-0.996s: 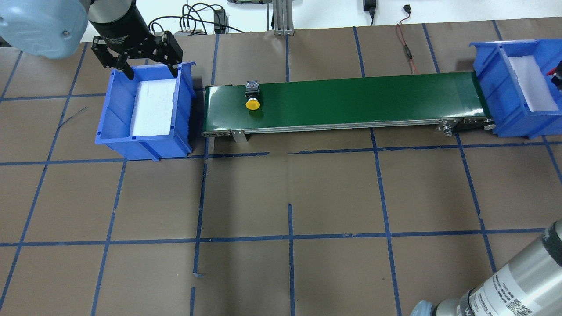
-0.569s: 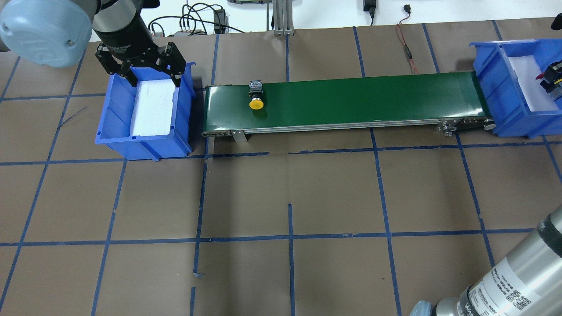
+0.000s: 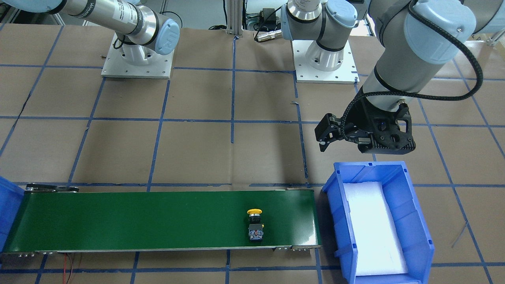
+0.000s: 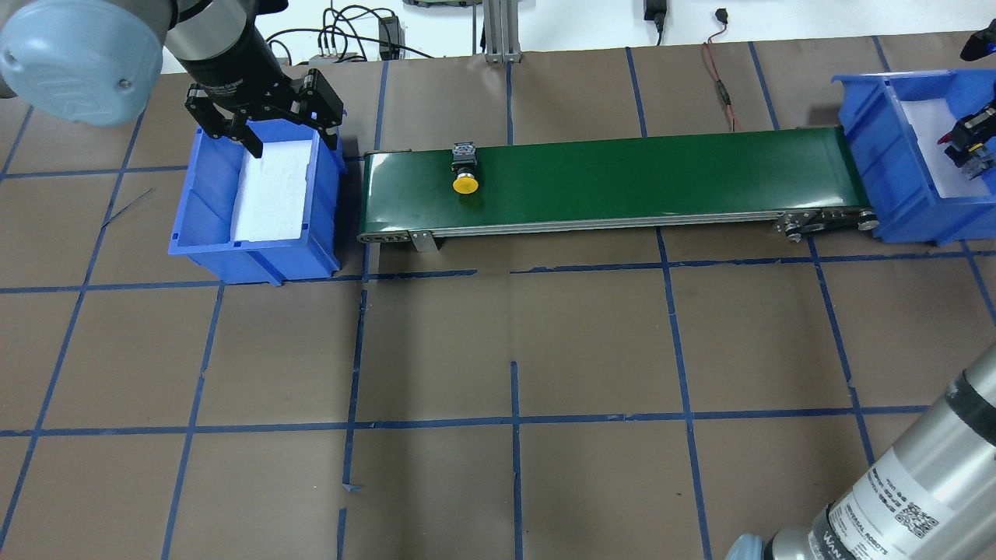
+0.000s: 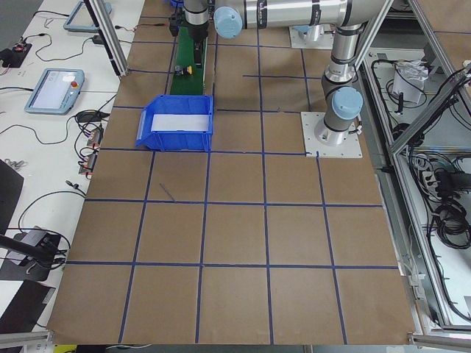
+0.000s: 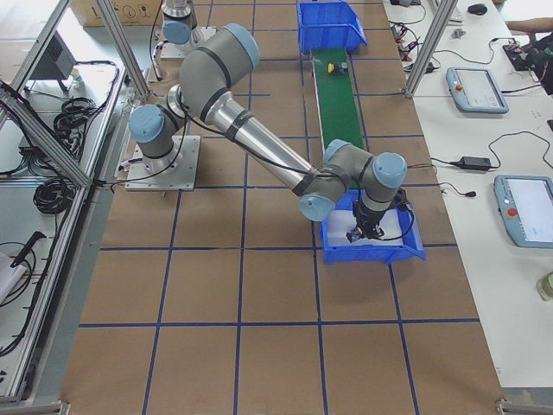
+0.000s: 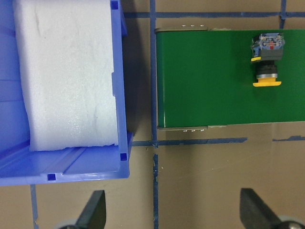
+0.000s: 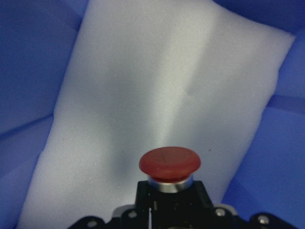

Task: Transport two buttons from left to right

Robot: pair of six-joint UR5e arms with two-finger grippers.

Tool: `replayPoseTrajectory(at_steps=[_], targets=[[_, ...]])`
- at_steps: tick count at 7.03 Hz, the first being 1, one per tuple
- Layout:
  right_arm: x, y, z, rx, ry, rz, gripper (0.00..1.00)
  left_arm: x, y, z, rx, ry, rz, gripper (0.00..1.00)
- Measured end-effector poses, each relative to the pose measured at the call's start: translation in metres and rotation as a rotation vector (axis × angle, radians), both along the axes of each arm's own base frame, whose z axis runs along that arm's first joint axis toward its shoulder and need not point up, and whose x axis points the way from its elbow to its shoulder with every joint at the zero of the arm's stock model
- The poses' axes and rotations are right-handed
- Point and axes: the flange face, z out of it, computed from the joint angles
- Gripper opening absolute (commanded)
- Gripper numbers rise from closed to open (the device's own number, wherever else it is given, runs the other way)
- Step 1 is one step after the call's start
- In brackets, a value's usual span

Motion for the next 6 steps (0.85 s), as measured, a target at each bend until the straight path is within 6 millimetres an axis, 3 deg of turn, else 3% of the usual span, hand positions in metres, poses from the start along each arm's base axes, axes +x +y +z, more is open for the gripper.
replayPoseTrajectory(at_steps=[2, 5, 6], targets=[[0.009, -0.003, -0.004, 0.005, -0.012, 0.001, 0.06, 0.005, -0.01, -0.009, -0.029, -0.004, 0.004, 1.0], [0.01, -0.006, -0.013, 0.005, -0.021, 0.002, 0.07, 0.008, -0.002, 0.0, -0.028, -0.01, 0.018, 1.0], [0.009, -0.006, -0.016, 0.007, -0.023, 0.002, 0.36, 0.007, -0.001, 0.001, -0.022, -0.025, 0.042, 1.0]])
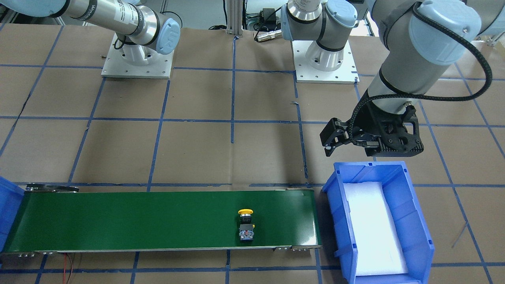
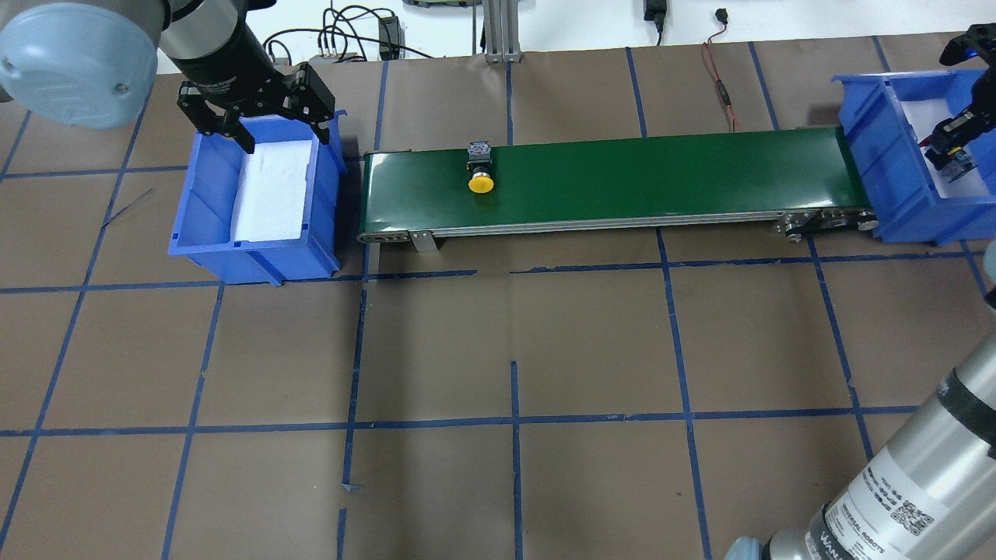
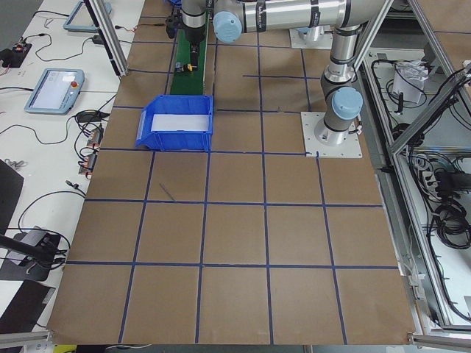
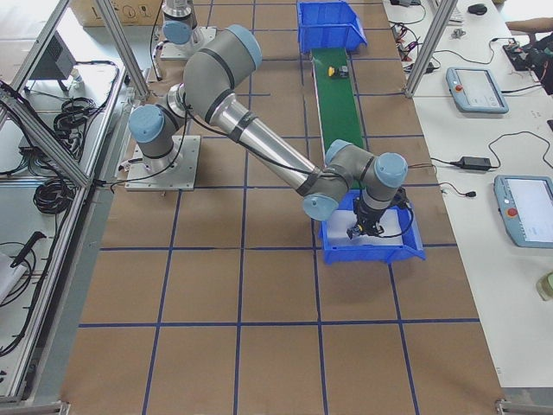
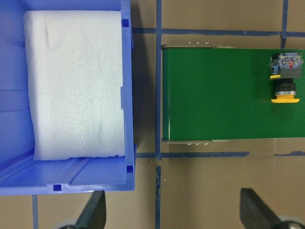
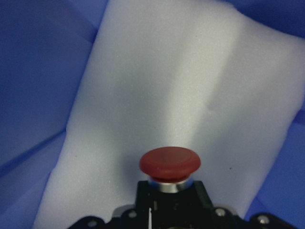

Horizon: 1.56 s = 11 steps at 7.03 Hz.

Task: Transport two buttons from left to right

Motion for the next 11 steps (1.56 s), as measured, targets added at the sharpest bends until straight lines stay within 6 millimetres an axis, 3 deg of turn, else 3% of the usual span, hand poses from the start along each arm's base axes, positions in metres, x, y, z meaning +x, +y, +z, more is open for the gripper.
replayPoseTrajectory(at_steps=[1, 2, 5, 7, 9, 11], targets=[[0.0, 0.0, -0.002, 0.003, 0.0, 0.001, 0.82, 0.002, 0.001, 0.001, -0.001, -0.022, 0.015, 1.0], [0.0, 0.001, -0.003, 0.007, -0.001, 0.002, 0.88, 0.003, 0.001, 0.001, -0.002, -0.031, 0.017, 1.0], [0.001, 0.002, -0.005, 0.017, -0.006, 0.003, 0.88, 0.002, 0.003, 0.006, 0.008, -0.034, 0.019, 1.0], [0.001, 0.002, 0.008, 0.003, 0.004, 0.004, 0.88, -0.007, 0.012, 0.008, 0.021, -0.01, 0.028, 1.0], [0.005, 0.008, 0.047, -0.023, 0.021, 0.007, 0.88, -0.014, 0.017, 0.008, 0.035, 0.029, 0.082, 1.0], [0.023, 0.018, 0.107, -0.061, 0.044, 0.022, 0.88, -0.013, 0.017, 0.006, 0.045, 0.04, 0.094, 1.0]])
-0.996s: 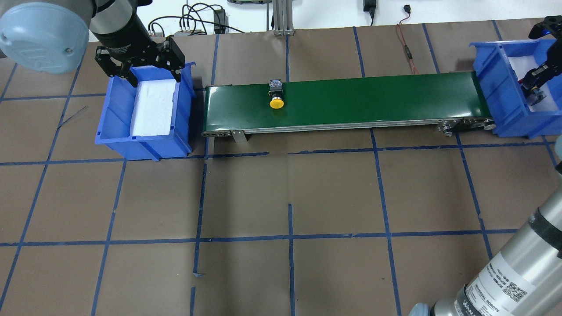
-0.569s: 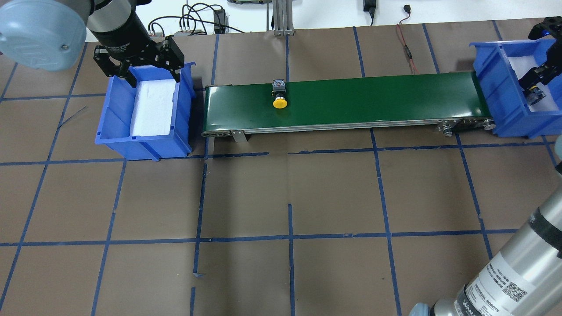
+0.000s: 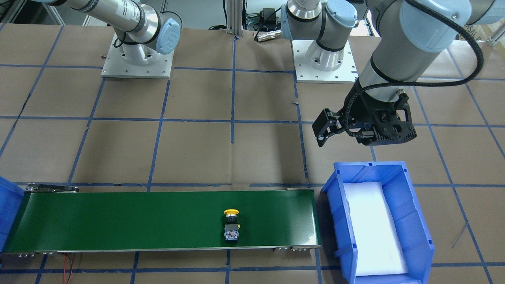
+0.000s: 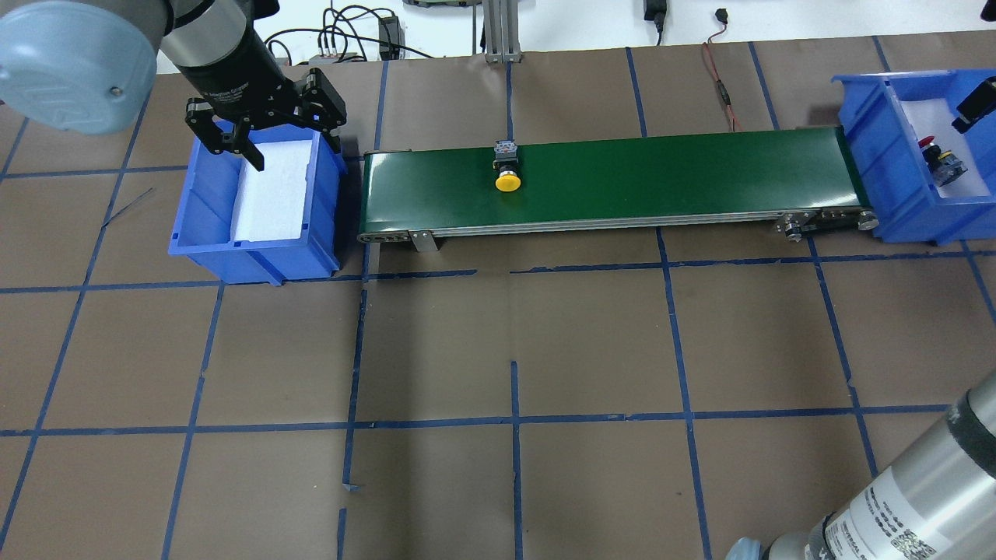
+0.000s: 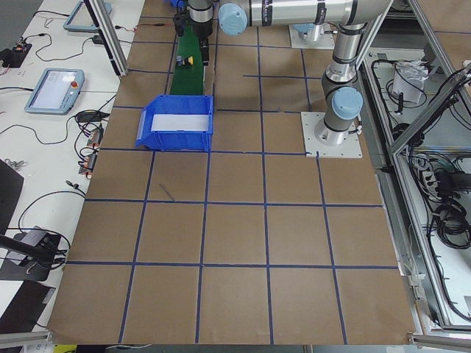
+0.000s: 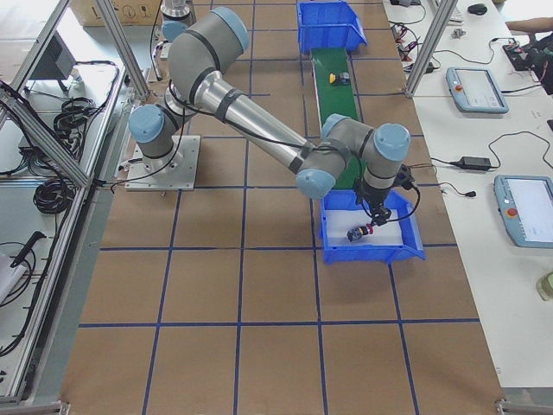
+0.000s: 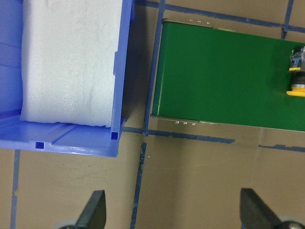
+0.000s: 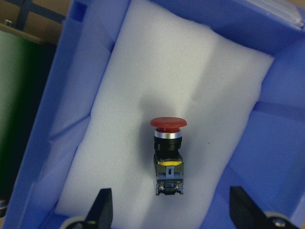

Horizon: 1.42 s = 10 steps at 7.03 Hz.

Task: Transport two buttons from left to right
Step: 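Move the right gripper back over the belt and grasp the second button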

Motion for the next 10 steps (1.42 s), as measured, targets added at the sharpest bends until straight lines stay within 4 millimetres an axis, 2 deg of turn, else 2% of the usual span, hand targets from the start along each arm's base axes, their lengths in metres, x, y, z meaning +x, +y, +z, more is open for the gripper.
replayPoseTrajectory(at_steps=[1, 2, 3, 5, 7, 9, 10], targets=[[0.025, 0.0, 0.028, -0.025, 0.014, 0.028, 0.88, 0.004, -0.001, 0.001, -0.001, -0.006, 0.001, 1.0], [0.056, -0.004, 0.047, -0.046, 0.024, 0.062, 0.88, 0.008, -0.002, 0.004, -0.008, -0.014, -0.003, 1.0], [0.096, -0.011, 0.053, -0.06, 0.022, 0.084, 0.88, 0.01, -0.004, 0.01, -0.021, -0.02, -0.006, 1.0], [0.19, -0.026, 0.043, -0.065, -0.012, 0.038, 0.88, 0.012, -0.001, 0.014, -0.028, -0.026, -0.008, 1.0], [0.273, -0.03, 0.029, -0.061, -0.044, -0.053, 0.93, 0.013, 0.001, 0.016, -0.03, -0.028, -0.006, 1.0], [0.354, -0.026, 0.01, -0.041, -0.077, -0.188, 0.93, 0.014, 0.002, 0.014, -0.026, -0.029, -0.005, 1.0], [0.386, -0.02, 0.0, -0.024, -0.088, -0.252, 0.93, 0.014, 0.002, 0.012, -0.022, -0.029, -0.005, 1.0]])
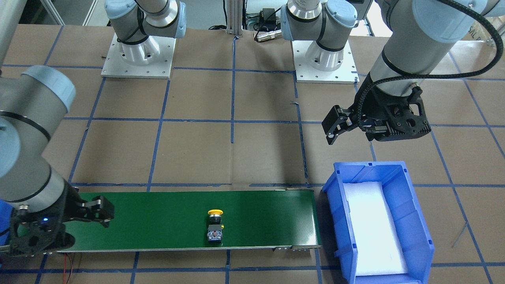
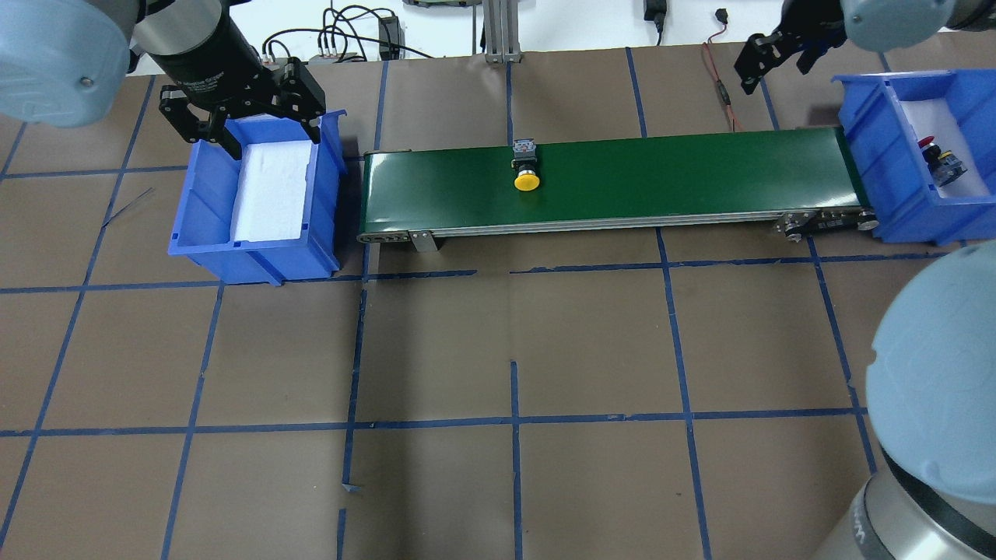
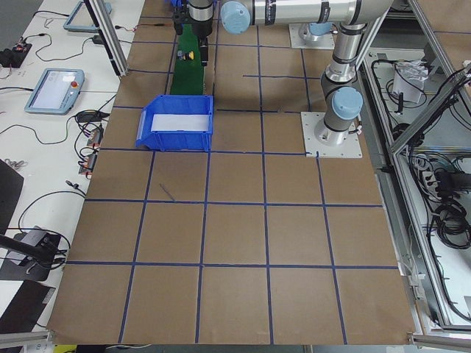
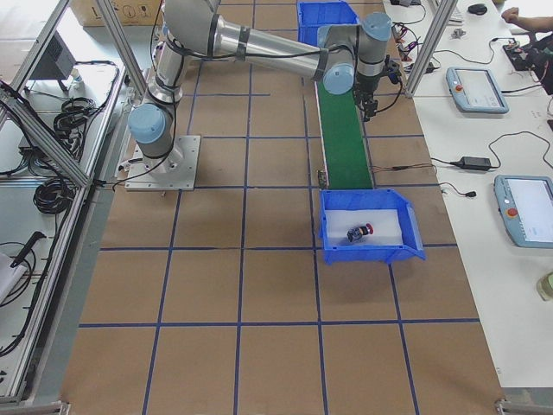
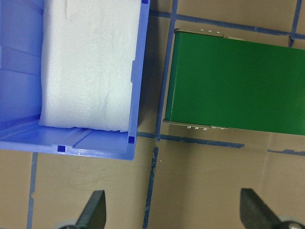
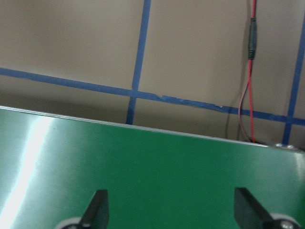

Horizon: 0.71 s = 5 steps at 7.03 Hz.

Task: Transport two buttons from left to right
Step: 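Move the right gripper back over the belt and grasp the second button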

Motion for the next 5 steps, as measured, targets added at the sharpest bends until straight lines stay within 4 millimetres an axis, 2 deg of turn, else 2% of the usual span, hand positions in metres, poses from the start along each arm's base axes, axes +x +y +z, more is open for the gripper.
replayPoseTrajectory(at_steps=[3, 5], targets=[[0.077, 0.016, -0.022, 0.024, -0.04, -0.076, 0.93, 0.004, -0.001, 0.0, -0.002, -0.003, -0.023, 1.0], [0.114, 0.014, -0.032, -0.008, -0.055, -0.073, 0.92, 0.013, -0.002, 0.002, -0.003, -0.028, -0.061, 1.0]])
